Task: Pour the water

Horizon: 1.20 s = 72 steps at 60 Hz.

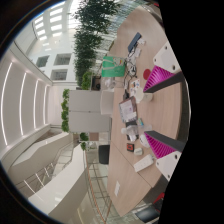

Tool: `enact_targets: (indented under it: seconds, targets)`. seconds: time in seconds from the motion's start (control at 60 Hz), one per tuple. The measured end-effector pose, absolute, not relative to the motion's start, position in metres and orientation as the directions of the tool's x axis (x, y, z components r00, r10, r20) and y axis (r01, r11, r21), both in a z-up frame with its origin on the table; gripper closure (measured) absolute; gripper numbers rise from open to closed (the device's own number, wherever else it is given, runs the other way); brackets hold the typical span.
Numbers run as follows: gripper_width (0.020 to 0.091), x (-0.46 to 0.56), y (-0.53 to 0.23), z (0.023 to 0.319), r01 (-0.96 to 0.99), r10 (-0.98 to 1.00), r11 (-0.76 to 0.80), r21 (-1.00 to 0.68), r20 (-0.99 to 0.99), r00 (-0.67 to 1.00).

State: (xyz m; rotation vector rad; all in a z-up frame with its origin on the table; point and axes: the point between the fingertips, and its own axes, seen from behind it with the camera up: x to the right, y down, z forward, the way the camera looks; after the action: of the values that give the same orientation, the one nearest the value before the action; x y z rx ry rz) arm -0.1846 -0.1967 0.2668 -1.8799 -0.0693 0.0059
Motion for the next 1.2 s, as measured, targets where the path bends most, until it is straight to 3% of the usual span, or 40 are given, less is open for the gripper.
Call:
enact_targets:
  seconds: [0.217,0.35,0.633,0.683,0.7,0.733,0.75,0.85,1.05,1.133,1.2]
  targets:
    - [0.0264,-0.27,-0.086,0.188,0.076,0.251,-0.219,-0.973,0.019,0.968]
    - [0.0266,-0.29,0.0,0.139,0.085,0.25,-0.226,-0.97,0.026,0.968]
    - [0.0269,-0.307,0.118,0.08,0.028,0.186,-0.237,-0.971,-0.017,0.982]
    - [0.032,-0.307,0.133,0.073,0.025,0.185,-0.236,-0.972,-0.019,0.983]
    - [0.0374,-0.31,0.136,0.072,0.028,0.182,-0.241,-0.97,-0.017,0.983]
    - [0.057,-0.313,0.142,0.066,0.03,0.189,-0.25,-0.968,-0.018,0.982]
    - [0.0631,-0.312,0.144,0.064,0.025,0.184,-0.256,-0.966,-0.023,0.983]
    - [0.0633,-0.306,0.153,0.067,0.022,0.149,-0.23,-0.973,-0.013,0.989]
    - [0.0741,-0.305,0.158,0.063,-0.019,0.162,-0.263,-0.965,-0.063,0.985]
    - [0.0741,-0.311,0.155,0.068,-0.138,0.193,-0.339,-0.931,-0.212,0.958]
    - [0.074,-0.307,0.154,0.096,-0.321,0.182,-0.368,-0.873,-0.406,0.896]
